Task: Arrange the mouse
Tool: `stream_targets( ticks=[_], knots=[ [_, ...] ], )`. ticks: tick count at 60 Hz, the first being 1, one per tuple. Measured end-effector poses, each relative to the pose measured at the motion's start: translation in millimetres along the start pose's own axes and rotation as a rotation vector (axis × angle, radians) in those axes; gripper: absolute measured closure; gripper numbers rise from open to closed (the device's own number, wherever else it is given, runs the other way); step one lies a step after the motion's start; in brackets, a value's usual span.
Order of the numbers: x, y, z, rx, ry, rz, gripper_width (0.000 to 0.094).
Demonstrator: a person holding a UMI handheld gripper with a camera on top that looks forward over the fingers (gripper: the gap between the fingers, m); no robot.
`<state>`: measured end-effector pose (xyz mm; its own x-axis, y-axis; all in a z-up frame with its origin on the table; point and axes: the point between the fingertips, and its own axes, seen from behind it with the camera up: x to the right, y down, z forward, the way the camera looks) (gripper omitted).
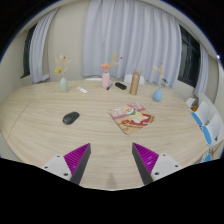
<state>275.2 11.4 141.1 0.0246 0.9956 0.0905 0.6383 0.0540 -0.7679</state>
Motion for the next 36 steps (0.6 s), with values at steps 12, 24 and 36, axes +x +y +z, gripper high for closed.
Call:
stream_targets(
  ticks=[12, 24, 36],
  knots=[
    [-47.6, -2.4, 5.1, 0.013, -0.043, 0.023, 0.0077],
    [-120.7, -3.8, 22.6, 0.001, -0.094, 0.027, 0.0078],
    [-191.9, -10.2, 61.3, -0.008, -0.144, 0.025, 0.0078]
  ],
)
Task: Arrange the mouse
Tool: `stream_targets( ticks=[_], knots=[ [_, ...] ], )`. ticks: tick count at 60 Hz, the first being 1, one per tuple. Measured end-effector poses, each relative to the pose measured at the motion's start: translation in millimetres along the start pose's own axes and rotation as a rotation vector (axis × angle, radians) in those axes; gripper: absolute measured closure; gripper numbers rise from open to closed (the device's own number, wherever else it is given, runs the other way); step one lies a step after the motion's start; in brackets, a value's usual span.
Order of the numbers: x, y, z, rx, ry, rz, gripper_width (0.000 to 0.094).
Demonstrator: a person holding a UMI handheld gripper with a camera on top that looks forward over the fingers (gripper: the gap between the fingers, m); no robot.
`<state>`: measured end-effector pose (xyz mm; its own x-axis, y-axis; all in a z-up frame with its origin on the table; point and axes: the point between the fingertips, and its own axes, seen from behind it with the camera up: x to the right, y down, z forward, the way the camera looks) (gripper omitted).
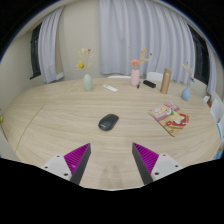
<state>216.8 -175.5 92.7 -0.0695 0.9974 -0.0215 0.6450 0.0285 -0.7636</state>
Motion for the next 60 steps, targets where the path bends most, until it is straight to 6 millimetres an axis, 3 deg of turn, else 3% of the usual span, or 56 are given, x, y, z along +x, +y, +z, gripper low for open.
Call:
stream_targets(
  ticks=[5, 16, 33, 45, 50, 55, 57, 60],
  knots=[
    [-18.4, -7.1, 25.5, -0.001, -0.006, -0.001, 0.0073],
    [-31.4, -18.7, 91.2, 0.005, 0.024, 0.005, 0.0078],
    [-29.2, -40.6, 184.7, -0.013, 0.065, 0.036, 0.0075],
    [-29.3, -51.7, 226.1, -0.025, 0.070, 0.046, 0.0081],
    [-33.6, -58.8, 235.0, -0.024, 0.062, 0.031, 0.0153],
    [-35.5, -61.7, 239.5, -0.020, 0.056, 0.008, 0.0327],
    [-35.3, -61.8, 239.5, -0.019, 0.056, 0.008, 0.0438],
    [-35.3, -60.7, 238.9, -0.021, 0.059, 0.004, 0.0446]
  ],
)
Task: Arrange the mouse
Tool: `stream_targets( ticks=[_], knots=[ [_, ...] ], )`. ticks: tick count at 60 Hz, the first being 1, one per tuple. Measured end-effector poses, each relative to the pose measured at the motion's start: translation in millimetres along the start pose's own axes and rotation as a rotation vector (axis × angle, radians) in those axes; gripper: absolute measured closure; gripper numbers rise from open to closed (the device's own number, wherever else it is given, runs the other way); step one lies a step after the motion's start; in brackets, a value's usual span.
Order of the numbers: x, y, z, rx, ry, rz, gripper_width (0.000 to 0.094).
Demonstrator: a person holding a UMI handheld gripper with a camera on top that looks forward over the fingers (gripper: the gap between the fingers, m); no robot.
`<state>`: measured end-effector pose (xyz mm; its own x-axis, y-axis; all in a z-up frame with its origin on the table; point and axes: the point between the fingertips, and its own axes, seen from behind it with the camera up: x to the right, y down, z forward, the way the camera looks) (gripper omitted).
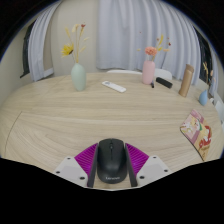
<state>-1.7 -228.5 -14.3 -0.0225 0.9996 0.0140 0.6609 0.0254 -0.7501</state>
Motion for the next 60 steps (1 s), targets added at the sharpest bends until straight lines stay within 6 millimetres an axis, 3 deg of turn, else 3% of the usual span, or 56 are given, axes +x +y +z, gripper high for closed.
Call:
stream_targets(
  ticks=[10, 16, 22, 26, 30, 36, 40, 44, 50, 55, 60],
  knots=[
    [0.9, -0.4, -1.5, -0.007, 0.016, -0.015, 0.0555],
    [1.1, -3.1, -12.1, -0.035, 0.002, 0.000, 0.0560],
    [17.3, -47.6, -47.1, 0.034, 0.002, 0.031, 0.0560],
    [43.0, -89.8, -72.3, 0.097, 0.011, 0.034, 0.0560],
    [81.5, -135.2, -94.3, 0.161, 0.038, 0.043, 0.0558],
    [159.9, -190.2, -111.5, 0.243, 0.108, 0.059, 0.0559],
    [221.9, -204.7, -112.3, 0.268, 0.178, 0.057, 0.0559],
    [281.6, -204.3, -104.0, 0.260, 0.229, 0.078, 0.0560],
    [346.0, -175.6, -72.9, 0.213, 0.244, 0.120, 0.0561],
    [384.1, -141.3, -41.5, 0.158, 0.252, 0.090, 0.0562],
    [399.4, -97.6, -10.6, 0.095, 0.227, 0.082, 0.0562]
  ],
)
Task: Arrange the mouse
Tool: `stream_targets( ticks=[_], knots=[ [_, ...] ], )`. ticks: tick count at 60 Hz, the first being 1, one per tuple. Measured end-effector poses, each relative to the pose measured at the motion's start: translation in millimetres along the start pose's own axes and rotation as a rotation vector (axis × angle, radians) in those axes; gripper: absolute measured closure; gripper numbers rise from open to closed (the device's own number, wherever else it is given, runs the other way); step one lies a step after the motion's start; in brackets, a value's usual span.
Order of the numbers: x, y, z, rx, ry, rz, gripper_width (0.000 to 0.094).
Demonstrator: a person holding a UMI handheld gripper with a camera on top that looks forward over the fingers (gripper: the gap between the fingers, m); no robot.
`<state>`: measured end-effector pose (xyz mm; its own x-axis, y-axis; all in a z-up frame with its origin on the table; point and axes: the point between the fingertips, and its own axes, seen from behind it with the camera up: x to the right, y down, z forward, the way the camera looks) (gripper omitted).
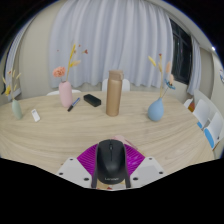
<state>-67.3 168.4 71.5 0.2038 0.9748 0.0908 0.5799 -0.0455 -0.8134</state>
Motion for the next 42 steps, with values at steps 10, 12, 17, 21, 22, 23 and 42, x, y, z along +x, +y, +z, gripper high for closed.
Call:
stream_targets(
  ticks=[10, 12, 17, 21, 22, 23, 42],
  knots=[
    [1.7, 64.6, 23.4, -0.095, -0.049, 0.003, 0.0562],
    [1.4, 72.0, 25.0, -0.103, -0.056, 0.011, 0.0558],
    [0.6, 78.9, 27.7, -0.102, -0.070, 0.021, 0.0524],
    [2.1, 79.8, 27.5, -0.107, -0.065, 0.010, 0.0466],
    [2.6, 79.8, 27.7, -0.108, -0.063, 0.007, 0.0450],
    [3.8, 79.3, 27.7, -0.107, -0.059, 0.003, 0.0433],
    [-8.0, 26.3, -90.4, -0.051, -0.036, 0.030, 0.0079]
  ],
)
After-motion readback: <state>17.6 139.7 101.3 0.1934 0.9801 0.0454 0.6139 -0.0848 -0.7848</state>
